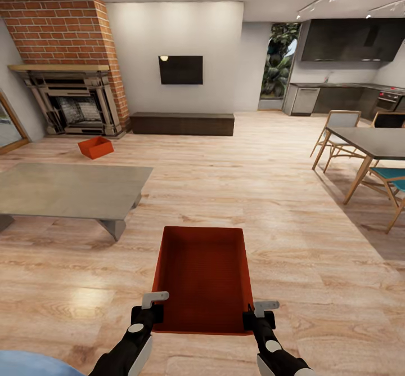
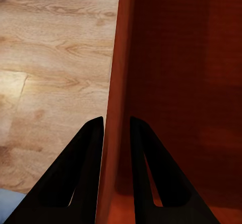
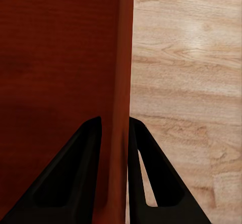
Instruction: Move the two storage containers from the living room to the garage. In the garage, place one container on the floor and stack the other container on top of it (either order is fine).
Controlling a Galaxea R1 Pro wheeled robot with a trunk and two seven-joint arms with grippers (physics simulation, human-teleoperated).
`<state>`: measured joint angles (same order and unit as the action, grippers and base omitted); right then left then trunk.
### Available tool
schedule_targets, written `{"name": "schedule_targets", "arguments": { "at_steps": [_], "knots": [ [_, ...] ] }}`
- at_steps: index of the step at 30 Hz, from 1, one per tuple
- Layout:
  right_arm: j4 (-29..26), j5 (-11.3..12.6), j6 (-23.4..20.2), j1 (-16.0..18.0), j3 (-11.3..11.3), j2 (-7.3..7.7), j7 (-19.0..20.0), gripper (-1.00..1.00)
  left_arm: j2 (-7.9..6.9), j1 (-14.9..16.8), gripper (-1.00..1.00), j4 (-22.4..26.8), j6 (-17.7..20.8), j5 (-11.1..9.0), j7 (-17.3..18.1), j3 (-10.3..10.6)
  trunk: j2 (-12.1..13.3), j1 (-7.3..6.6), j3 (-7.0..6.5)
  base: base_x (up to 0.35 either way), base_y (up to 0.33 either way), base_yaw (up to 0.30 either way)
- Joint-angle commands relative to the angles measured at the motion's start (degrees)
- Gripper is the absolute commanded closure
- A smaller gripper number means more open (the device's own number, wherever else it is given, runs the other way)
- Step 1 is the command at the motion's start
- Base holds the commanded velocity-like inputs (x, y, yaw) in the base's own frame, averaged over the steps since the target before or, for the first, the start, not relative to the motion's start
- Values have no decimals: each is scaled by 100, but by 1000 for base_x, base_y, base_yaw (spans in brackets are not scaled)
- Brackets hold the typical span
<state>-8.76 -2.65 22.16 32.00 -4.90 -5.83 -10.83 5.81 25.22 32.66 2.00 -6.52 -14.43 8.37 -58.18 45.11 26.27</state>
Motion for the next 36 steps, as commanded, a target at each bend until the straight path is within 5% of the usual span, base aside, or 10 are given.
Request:
{"name": "schedule_targets", "arguments": {
  "at_steps": [1,36],
  "knots": [
    [-11,-25,233,8,121,3,-77,100,-18,0,100,-5,28,-85,-161,7,-3,0,-4,0,0,0],
    [-13,-25,236,8,121,3,-77,100,-19,0,100,-5,28,-81,-161,13,-3,0,-321,0,0,0]
  ]
}}
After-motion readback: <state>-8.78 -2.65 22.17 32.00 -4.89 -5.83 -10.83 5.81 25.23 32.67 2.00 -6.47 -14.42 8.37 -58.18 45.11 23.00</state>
